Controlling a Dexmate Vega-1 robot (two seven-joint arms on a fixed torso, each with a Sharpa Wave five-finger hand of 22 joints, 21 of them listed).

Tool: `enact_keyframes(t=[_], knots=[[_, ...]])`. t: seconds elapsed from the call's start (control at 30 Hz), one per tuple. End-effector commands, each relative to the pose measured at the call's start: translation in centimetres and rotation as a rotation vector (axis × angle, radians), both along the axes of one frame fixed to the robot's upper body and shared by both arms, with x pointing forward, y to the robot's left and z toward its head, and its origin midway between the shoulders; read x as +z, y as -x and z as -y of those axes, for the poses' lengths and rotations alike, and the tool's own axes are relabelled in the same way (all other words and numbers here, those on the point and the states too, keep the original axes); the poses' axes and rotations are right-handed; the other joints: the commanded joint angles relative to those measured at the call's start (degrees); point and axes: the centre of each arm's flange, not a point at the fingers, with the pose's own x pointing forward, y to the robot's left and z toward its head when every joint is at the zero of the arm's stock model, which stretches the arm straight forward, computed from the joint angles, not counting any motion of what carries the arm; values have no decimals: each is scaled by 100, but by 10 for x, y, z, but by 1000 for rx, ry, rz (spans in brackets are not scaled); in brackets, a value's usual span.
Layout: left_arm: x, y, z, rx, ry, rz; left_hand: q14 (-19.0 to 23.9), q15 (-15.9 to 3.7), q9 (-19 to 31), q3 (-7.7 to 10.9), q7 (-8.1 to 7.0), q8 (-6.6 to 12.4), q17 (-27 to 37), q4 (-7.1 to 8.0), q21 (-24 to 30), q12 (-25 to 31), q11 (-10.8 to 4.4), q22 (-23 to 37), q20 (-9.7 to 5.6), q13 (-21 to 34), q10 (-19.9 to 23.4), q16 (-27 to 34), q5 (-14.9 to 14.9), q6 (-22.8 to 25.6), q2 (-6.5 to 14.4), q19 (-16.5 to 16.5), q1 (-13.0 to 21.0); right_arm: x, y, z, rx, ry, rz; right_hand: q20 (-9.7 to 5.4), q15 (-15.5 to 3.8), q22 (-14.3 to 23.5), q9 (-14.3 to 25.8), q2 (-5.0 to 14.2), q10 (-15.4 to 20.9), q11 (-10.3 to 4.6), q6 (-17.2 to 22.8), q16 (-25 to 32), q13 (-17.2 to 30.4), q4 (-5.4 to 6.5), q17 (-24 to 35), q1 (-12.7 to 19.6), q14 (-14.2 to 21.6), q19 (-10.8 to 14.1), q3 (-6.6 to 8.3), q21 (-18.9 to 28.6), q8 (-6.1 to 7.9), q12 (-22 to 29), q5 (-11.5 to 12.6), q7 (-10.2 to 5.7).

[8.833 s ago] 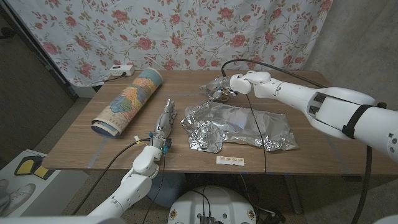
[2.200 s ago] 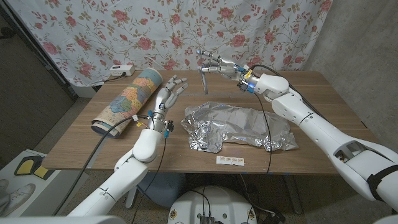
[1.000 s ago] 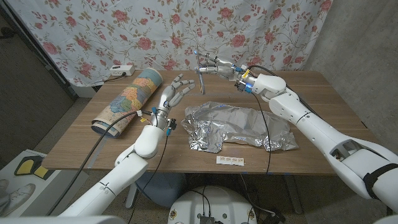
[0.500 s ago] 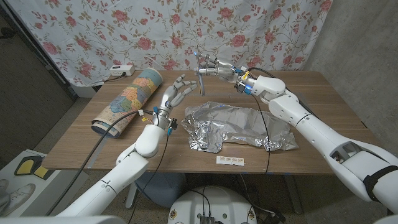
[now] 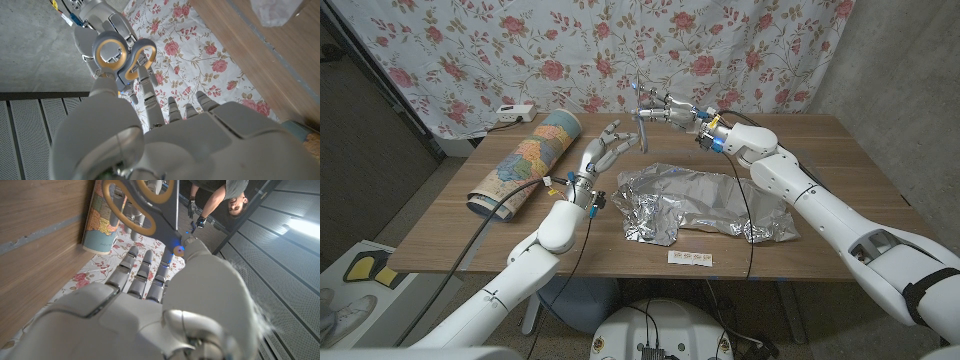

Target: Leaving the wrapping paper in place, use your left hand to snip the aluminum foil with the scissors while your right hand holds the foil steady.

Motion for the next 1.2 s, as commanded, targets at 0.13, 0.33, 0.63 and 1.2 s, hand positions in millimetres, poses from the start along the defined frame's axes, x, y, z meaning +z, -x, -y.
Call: enact_keyframes(t=[0.13, 0.33, 0.63, 1.2], knots=[[-1, -1, 3, -5, -5, -3, -29, -10, -7, 23, 9, -36, 4, -18, -6, 28, -5, 15, 14, 24, 0, 28, 31, -16, 7, -20, 91, -4, 4, -3, 16, -1, -13, 5, -1089, 16, 6, 41, 561, -508, 39, 19, 14, -1, 30, 35, 60, 46, -10, 15, 7, 45, 40, 10], [-3, -3, 8, -13, -4, -8, -30, -6, -7, 25, 30, -48, 4, -18, -5, 22, 5, 15, 22, 24, -9, 28, 30, 2, 12, -19, 101, -6, 4, -5, 24, -4, -19, -4, -1088, 17, 6, 41, 559, -507, 41, 18, 18, -1, 38, 41, 68, 49, -12, 14, 5, 51, 46, 9], [-3, -4, 14, -19, -16, -9, -29, -11, -9, 26, 49, -43, 4, -18, -3, 25, 3, 15, 13, 23, 6, 28, 27, 81, 13, -16, 112, -6, 6, -6, 32, -6, -10, -12, -1087, 17, 6, 37, 558, -506, 47, 16, 15, 0, 51, 44, 79, 43, -20, 8, 4, 55, 53, 9], [-4, -4, 19, -15, -27, -13, -30, -8, -10, 29, 69, -94, 4, -23, 1, 31, -7, 15, 9, 23, 43, 29, 21, 99, 14, -3, 143, -9, 6, -11, 50, -9, -20, -17, -1087, 18, 7, 34, 554, -504, 64, -3, 7, 1, 69, 59, 89, 45, -27, 4, 4, 63, 74, 9]])
